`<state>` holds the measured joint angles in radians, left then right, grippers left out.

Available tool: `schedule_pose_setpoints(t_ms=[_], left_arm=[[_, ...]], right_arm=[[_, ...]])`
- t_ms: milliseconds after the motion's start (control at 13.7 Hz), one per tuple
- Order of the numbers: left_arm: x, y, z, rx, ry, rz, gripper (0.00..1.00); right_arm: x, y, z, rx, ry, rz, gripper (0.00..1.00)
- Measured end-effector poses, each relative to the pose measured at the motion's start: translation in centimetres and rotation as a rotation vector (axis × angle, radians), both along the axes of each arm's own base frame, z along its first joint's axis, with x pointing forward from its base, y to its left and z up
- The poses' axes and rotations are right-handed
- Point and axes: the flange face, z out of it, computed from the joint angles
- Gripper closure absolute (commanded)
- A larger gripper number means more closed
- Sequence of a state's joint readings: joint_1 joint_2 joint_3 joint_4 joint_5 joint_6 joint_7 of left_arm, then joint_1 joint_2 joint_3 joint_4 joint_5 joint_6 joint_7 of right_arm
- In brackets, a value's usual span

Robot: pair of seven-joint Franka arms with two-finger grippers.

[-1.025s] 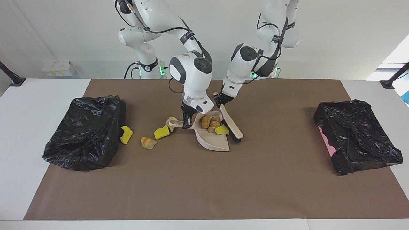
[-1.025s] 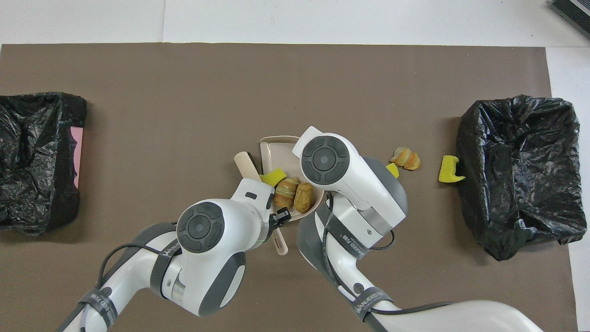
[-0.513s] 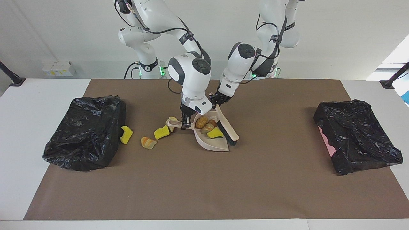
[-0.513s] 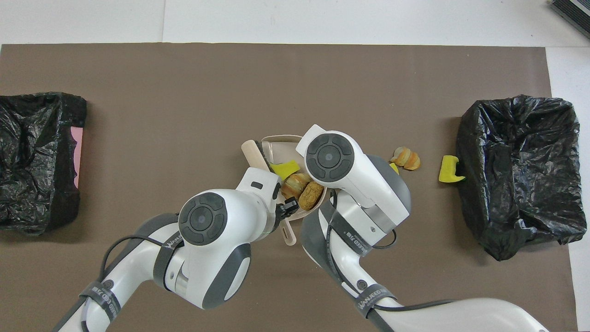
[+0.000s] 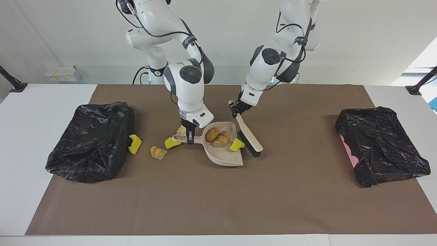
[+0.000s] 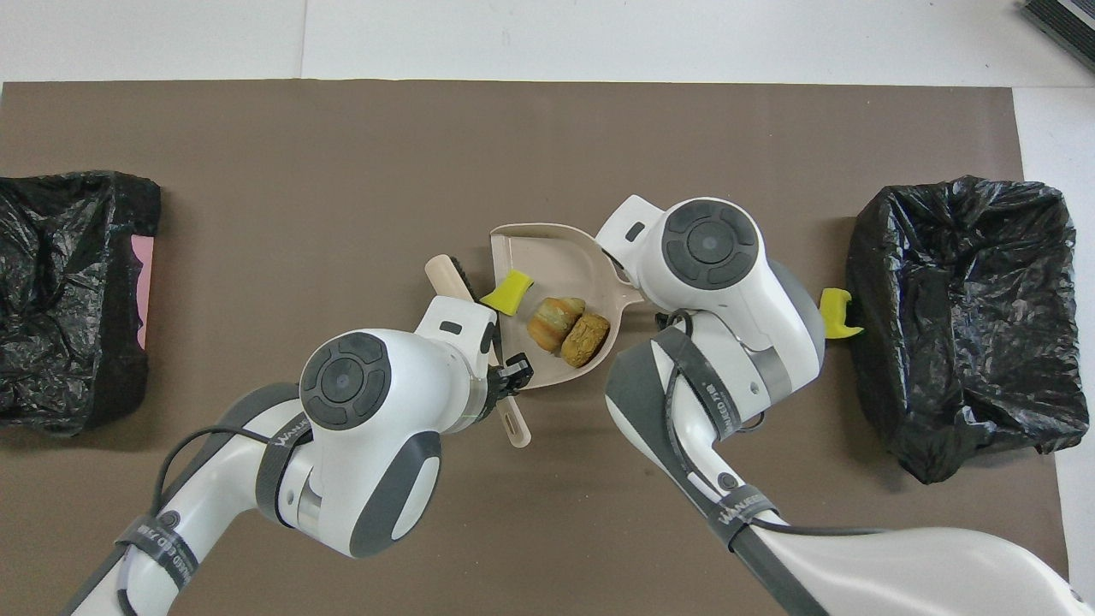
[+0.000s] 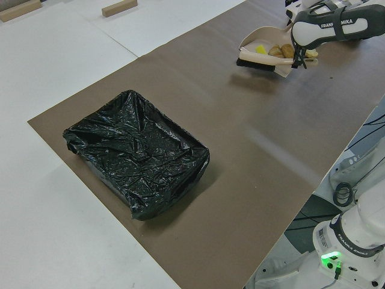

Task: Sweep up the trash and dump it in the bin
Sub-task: 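Sweep the sponge and bread into the dustpan with the left gripper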

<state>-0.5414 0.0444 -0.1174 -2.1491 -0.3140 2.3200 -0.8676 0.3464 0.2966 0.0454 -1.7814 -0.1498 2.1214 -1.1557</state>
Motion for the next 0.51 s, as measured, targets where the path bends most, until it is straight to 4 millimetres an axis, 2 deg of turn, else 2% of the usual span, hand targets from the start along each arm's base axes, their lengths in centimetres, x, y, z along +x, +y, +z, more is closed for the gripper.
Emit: schedule_pose_setpoints(t_ms=[146,513], left_arm=[[-0.23,-0.21,0.07,0.001,0.001,-0.009,1.00],[-0.07,-0.43,0.43,-0.011,-0.026,-0.030,1.00]], right_arm=[[0.20,-0.59,0.26,0.006,0.000,-0.002,1.00],[-0.03,-0.03,0.37,0.009,-0.001,0.008,1.00]])
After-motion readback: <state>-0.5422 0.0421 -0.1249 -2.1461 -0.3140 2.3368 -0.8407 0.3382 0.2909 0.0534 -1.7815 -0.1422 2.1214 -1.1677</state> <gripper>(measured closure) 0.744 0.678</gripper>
